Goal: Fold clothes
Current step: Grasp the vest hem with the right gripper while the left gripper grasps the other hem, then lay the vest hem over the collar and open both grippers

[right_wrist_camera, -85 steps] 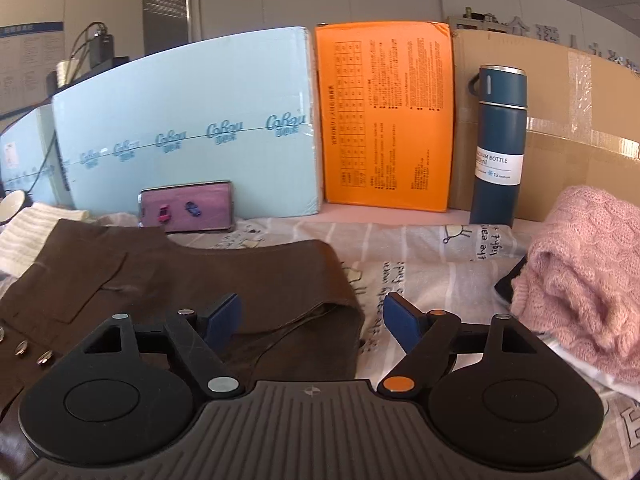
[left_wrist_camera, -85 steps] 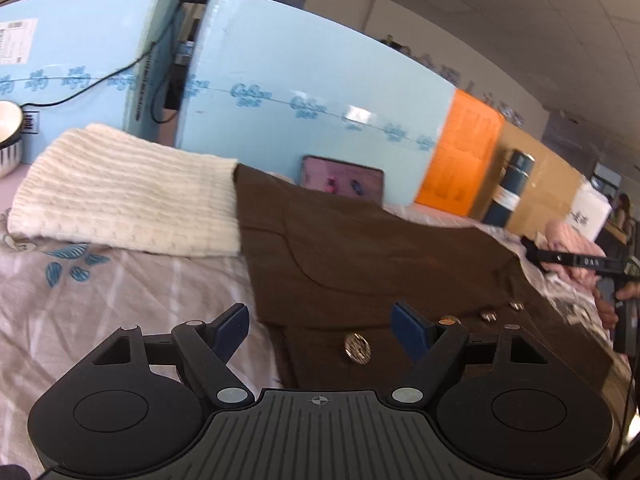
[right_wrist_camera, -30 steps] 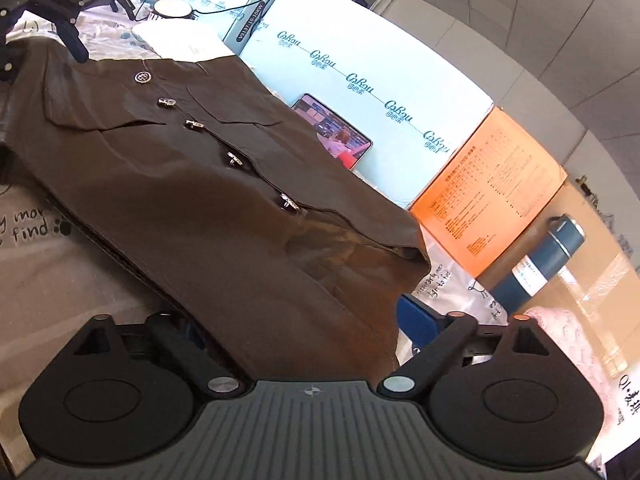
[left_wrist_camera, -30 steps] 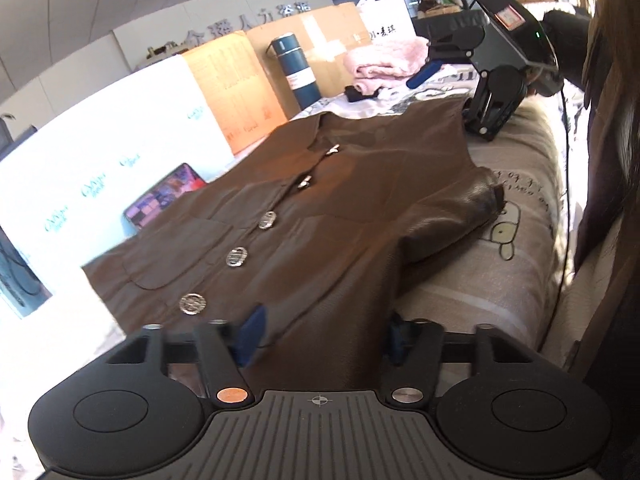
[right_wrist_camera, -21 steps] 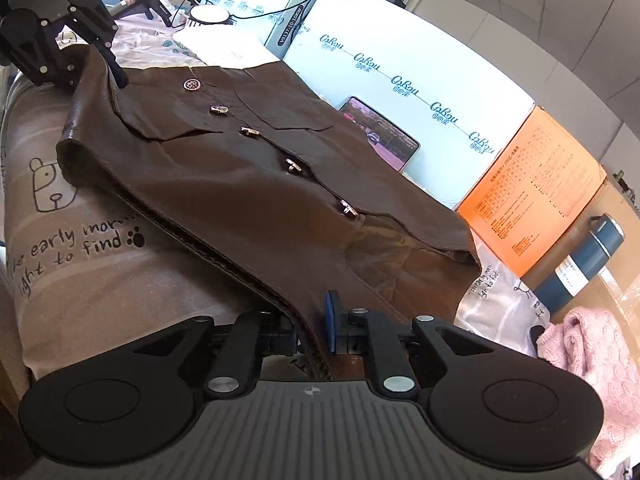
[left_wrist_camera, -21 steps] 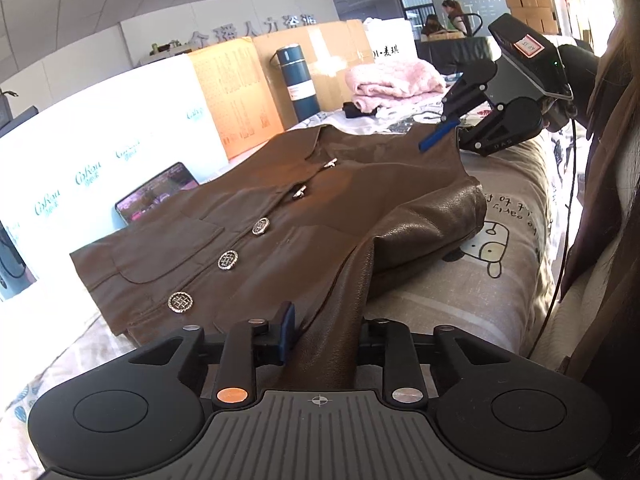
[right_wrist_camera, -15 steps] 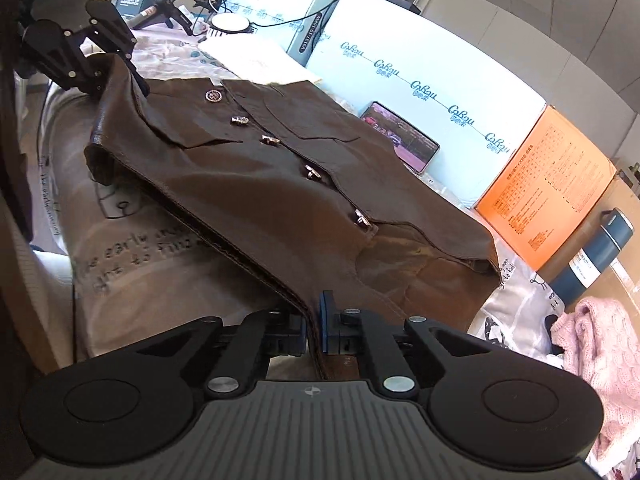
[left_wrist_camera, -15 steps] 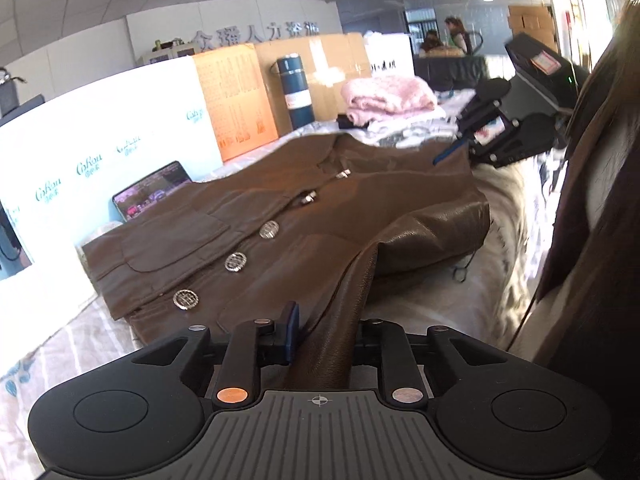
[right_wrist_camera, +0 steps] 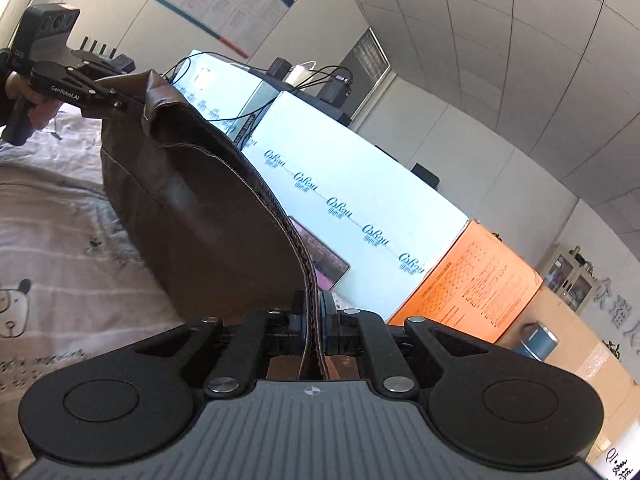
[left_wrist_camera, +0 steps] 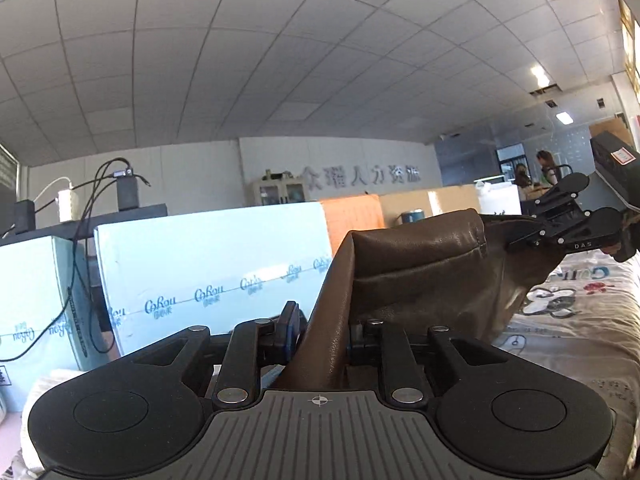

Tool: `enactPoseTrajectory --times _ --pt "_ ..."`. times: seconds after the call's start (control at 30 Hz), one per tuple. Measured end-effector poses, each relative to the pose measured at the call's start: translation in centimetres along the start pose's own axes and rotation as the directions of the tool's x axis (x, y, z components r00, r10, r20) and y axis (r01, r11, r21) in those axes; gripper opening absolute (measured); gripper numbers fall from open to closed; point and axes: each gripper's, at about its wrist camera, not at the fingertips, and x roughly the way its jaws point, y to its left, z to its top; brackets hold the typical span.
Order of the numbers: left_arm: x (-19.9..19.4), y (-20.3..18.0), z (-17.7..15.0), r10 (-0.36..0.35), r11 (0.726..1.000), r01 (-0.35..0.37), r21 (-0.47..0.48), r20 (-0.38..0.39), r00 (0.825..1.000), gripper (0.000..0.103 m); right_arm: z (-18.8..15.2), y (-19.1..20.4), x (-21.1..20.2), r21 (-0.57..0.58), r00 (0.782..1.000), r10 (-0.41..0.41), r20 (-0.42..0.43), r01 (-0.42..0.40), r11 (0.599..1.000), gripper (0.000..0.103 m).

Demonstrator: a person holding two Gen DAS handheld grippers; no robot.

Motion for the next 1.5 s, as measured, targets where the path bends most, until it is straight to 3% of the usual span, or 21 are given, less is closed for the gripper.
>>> enactPoseTrajectory --times 0.13,0.3,0.53,0.73,0.83,0.9,0.97,1.03,1.07,1.1,1.13,1.2,1.3,1.5 --pt "1.9 2.1 0.2 -0.006 1.000 0.006 0.003 -0.033 0.999 0.020 0.4 -2.1 3.4 0.027 1.000 -0.011 0.022 0.010 1.000 0.006" --pt "6.9 5.0 -0.5 -0.011 1.000 0.014 0.019 -0.132 0.991 0.020 -0.5 -4.3 7.5 0.089 1.000 0.002 -0.007 -0.001 0.996 0.006" --pt "13.8 7.7 -3.0 -0.033 0.999 0.032 -0.010 -0.271 0.962 0.020 -2.9 -5.9 13.1 0.183 0.996 0.025 -0.087 -0.009 0.983 0.006" --pt "17.2 8.5 -5.0 -0.059 0.998 0.046 -0.045 -0.341 0.938 0.020 -5.7 -6.4 14.8 0.236 0.989 0.024 -0.144 0.010 0.972 0.006" --pt "18.3 10.2 -5.7 -0.076 0.993 0.036 -0.111 -0.382 0.921 0.029 -7.0 -6.7 15.0 0.285 0.987 0.036 -0.155 0.010 0.958 0.006" --pt "18.1 11.5 -6.3 -0.093 0.982 0.018 -0.187 -0.397 0.913 0.058 -7.7 -7.2 15.1 0.340 0.987 0.054 -0.154 0.002 0.941 0.007" --pt "17.6 12.4 -6.8 -0.126 0.966 0.023 -0.259 -0.389 0.912 0.068 -8.4 -7.8 14.9 0.406 0.988 0.068 -0.140 -0.005 0.914 0.010" --pt "17.2 12.9 -7.0 -0.150 0.954 0.035 -0.298 -0.374 0.915 0.083 -8.8 -8.4 14.4 0.467 0.990 0.078 -0.118 -0.014 0.884 0.016" --pt "17.0 13.2 -7.0 -0.162 0.948 0.042 -0.317 -0.365 0.917 0.093 -8.9 -8.6 14.1 0.489 0.991 0.079 -0.105 -0.018 0.872 0.025" --pt "16.8 13.5 -7.1 -0.174 0.941 0.048 -0.336 -0.357 0.918 0.094 -8.9 -8.7 13.9 0.501 0.992 0.077 -0.099 -0.017 0.865 0.038" --pt "16.6 13.7 -7.2 -0.186 0.933 0.055 -0.355 -0.348 0.919 0.094 -9.0 -8.8 13.7 0.513 0.993 0.075 -0.094 -0.017 0.858 0.044" --pt "16.1 14.3 -7.4 -0.209 0.918 0.068 -0.392 -0.330 0.921 0.094 -9.1 -9.1 13.4 0.533 0.994 0.062 -0.090 -0.005 0.846 0.046" --pt "15.8 13.7 -7.0 -0.136 0.937 0.005 -0.349 -0.353 0.926 0.094 -9.4 -9.5 13.1 0.571 0.995 0.016 -0.102 0.045 0.820 0.072" --pt "16.2 12.0 -6.4 0.022 0.968 -0.116 -0.223 -0.385 0.923 0.092 -10.0 -10.5 13.0 0.633 0.982 -0.084 -0.169 0.174 0.755 0.078"
